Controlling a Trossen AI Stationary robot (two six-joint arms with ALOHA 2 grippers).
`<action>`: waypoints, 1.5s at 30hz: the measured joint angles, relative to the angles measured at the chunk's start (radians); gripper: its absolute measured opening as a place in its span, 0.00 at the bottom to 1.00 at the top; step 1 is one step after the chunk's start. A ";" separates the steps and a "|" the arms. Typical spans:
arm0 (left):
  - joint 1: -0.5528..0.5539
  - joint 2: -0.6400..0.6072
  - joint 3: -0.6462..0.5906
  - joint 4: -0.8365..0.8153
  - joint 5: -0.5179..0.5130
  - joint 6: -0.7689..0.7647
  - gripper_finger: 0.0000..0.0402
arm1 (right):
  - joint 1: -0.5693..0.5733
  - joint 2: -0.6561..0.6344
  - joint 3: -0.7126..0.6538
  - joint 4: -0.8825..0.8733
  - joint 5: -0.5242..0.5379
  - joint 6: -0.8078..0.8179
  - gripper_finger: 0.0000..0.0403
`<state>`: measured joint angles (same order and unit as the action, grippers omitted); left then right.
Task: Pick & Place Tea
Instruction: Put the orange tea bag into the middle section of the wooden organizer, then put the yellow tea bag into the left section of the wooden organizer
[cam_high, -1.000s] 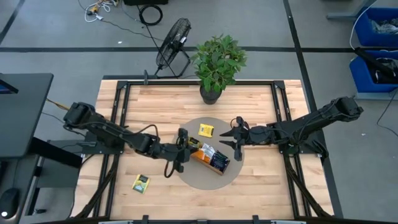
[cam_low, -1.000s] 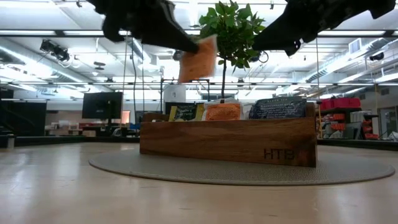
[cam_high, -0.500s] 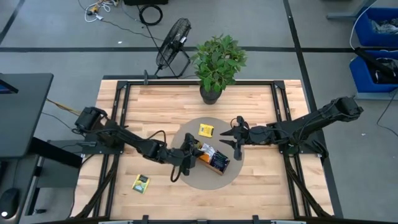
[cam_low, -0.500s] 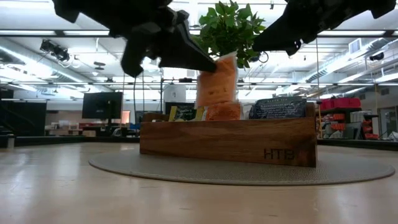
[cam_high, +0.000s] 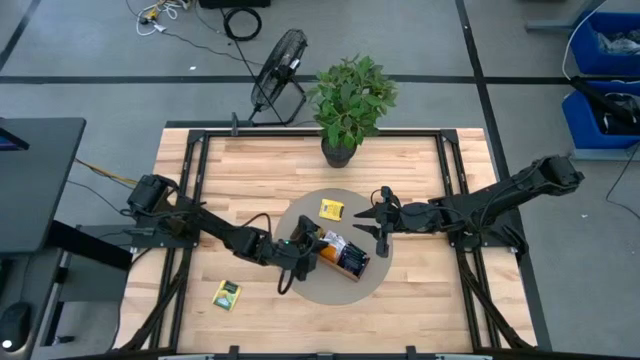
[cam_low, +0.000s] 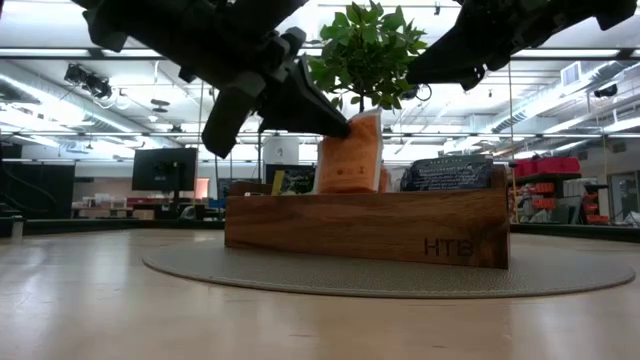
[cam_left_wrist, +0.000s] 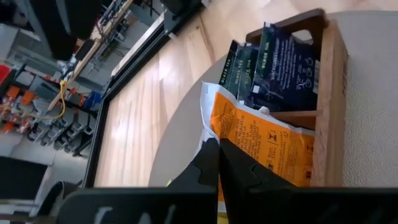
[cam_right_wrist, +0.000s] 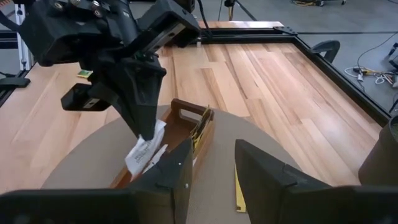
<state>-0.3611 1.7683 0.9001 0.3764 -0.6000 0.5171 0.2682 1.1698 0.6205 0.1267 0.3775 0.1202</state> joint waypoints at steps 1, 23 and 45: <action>0.000 0.000 0.000 0.003 0.007 0.009 0.01 | 0.000 0.000 0.000 0.000 0.000 -0.001 0.32; 0.000 0.081 0.000 0.042 0.112 -0.038 0.01 | 0.000 0.000 0.001 -0.016 0.000 0.008 0.32; -0.003 0.002 0.001 0.054 0.028 -0.035 0.20 | 0.000 0.000 0.001 -0.032 0.000 -0.023 0.32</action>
<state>-0.3645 1.7701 0.9009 0.4301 -0.5721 0.4817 0.2680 1.1698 0.6212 0.0951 0.3775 0.0968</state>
